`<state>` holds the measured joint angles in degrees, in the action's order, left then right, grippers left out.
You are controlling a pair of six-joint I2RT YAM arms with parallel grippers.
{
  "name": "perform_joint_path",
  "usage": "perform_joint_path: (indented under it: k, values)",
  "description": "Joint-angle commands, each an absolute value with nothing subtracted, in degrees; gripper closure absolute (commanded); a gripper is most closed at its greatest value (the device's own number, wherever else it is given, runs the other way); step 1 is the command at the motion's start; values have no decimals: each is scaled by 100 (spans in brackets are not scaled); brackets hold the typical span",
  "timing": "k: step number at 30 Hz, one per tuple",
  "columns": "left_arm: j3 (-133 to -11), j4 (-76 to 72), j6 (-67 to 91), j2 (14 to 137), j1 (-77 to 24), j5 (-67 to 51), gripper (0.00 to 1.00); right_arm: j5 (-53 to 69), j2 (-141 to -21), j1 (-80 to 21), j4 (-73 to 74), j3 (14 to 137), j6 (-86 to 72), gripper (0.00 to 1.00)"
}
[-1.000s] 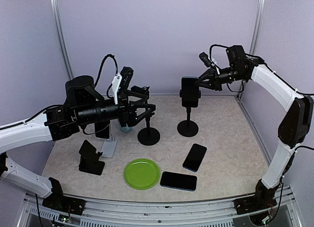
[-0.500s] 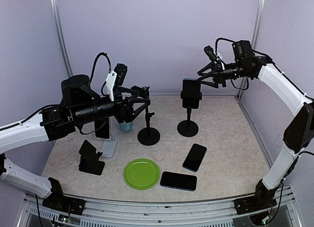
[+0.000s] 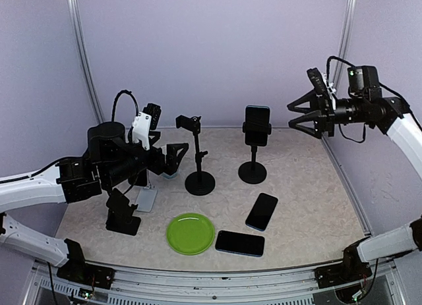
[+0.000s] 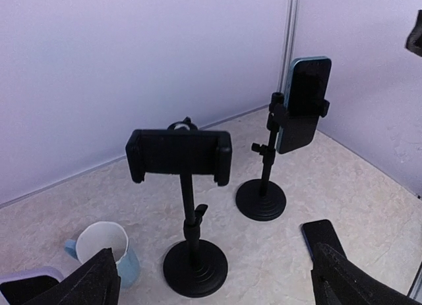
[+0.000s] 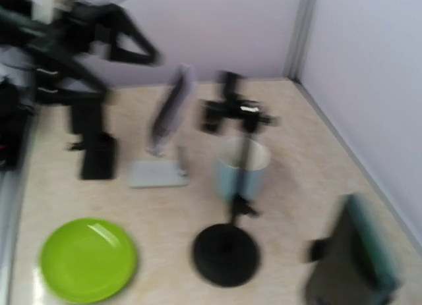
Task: Place the phone on the phone stand
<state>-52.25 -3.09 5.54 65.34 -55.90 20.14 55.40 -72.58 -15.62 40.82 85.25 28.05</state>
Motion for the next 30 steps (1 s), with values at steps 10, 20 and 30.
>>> perform_joint_path:
  k: [10, 20, 30]
  values:
    - [-4520, -706, 678, 6889, -6808, 4350, 1, 4462, -6060, -2879, 3988, 4848, 3774, 23]
    - [-4101, -1438, 1208, 7102, -7049, 4945, 5, 2722, -7415, -4461, 3581, 4619, 4214, 0]
    - [-4064, -1332, 1804, 7330, -7241, 5479, 5, 2652, -8892, -5143, 3428, 5101, 4076, 0]
